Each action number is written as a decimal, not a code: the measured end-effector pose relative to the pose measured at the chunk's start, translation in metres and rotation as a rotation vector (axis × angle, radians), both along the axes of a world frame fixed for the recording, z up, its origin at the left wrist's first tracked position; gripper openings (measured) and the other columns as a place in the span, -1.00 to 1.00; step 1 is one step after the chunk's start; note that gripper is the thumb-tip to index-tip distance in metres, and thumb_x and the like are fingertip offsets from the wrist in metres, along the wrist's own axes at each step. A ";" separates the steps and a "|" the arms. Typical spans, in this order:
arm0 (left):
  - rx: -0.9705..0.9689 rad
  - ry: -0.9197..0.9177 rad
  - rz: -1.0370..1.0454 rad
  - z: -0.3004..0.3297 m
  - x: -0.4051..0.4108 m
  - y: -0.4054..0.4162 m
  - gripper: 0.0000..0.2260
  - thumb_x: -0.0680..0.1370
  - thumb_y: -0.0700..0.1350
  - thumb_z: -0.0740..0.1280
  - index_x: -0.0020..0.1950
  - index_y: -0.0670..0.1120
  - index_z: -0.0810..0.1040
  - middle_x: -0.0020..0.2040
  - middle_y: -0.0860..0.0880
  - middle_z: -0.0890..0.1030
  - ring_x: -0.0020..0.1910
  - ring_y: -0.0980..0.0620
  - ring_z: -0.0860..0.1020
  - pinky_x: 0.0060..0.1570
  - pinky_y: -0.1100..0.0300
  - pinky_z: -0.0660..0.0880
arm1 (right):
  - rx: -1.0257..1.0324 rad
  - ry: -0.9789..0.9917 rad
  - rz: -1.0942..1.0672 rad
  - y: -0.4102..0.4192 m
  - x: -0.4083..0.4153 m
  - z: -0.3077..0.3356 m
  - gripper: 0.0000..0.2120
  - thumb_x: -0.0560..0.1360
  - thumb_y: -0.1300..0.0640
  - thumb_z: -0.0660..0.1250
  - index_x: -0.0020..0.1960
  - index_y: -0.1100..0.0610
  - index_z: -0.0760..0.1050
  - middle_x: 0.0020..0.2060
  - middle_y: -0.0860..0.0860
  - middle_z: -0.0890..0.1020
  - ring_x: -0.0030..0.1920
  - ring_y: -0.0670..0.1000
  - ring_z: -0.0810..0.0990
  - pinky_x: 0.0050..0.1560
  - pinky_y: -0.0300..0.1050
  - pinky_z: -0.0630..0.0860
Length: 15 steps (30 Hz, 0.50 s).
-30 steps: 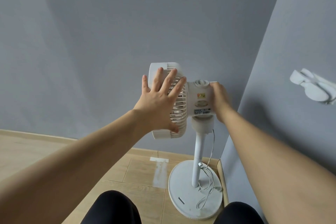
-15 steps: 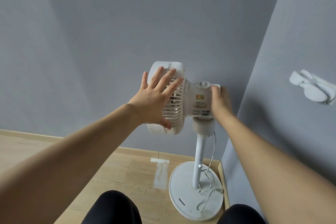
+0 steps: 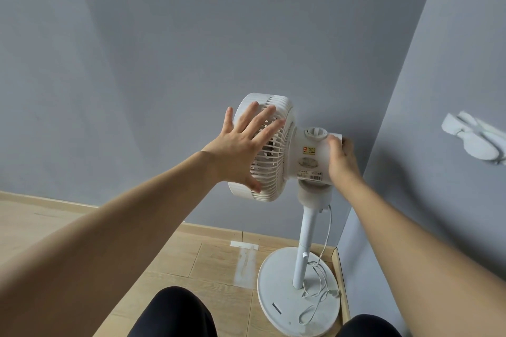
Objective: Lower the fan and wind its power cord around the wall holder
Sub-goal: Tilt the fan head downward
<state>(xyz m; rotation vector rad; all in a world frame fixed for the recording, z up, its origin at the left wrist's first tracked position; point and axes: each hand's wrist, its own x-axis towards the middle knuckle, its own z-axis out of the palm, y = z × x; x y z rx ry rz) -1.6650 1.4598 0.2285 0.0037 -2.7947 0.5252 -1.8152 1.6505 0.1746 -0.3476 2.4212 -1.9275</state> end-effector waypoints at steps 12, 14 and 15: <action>0.011 0.071 0.006 -0.008 0.000 0.015 0.16 0.21 0.47 0.26 0.59 0.01 -0.24 0.60 -0.15 -0.21 0.56 -0.19 -0.27 0.38 -0.41 -0.32 | -0.181 -0.159 0.214 0.013 -0.012 -0.007 -0.51 0.62 -0.16 -0.05 0.32 0.14 0.38 0.12 0.03 0.54 0.11 -0.04 0.50 0.15 -0.12 0.42; -0.010 0.125 -0.028 -0.011 -0.001 0.026 0.02 0.28 0.45 0.12 0.61 0.00 -0.11 0.61 -0.16 -0.10 0.58 -0.19 -0.19 0.40 -0.39 -0.31 | -0.192 -0.190 0.114 0.022 -0.016 -0.021 -0.53 0.63 -0.13 -0.05 0.40 0.07 0.35 0.28 0.07 0.51 0.25 -0.03 0.47 0.34 -0.03 0.34; -0.038 0.146 -0.051 -0.012 -0.001 0.031 -0.04 0.33 0.41 0.12 0.62 -0.01 -0.04 0.62 -0.15 -0.04 0.59 -0.19 -0.14 0.41 -0.38 -0.30 | -0.169 -0.192 0.059 0.028 -0.018 -0.030 -0.56 0.63 -0.08 -0.01 0.40 0.09 0.35 0.28 0.10 0.51 0.20 -0.02 0.47 0.27 -0.06 0.37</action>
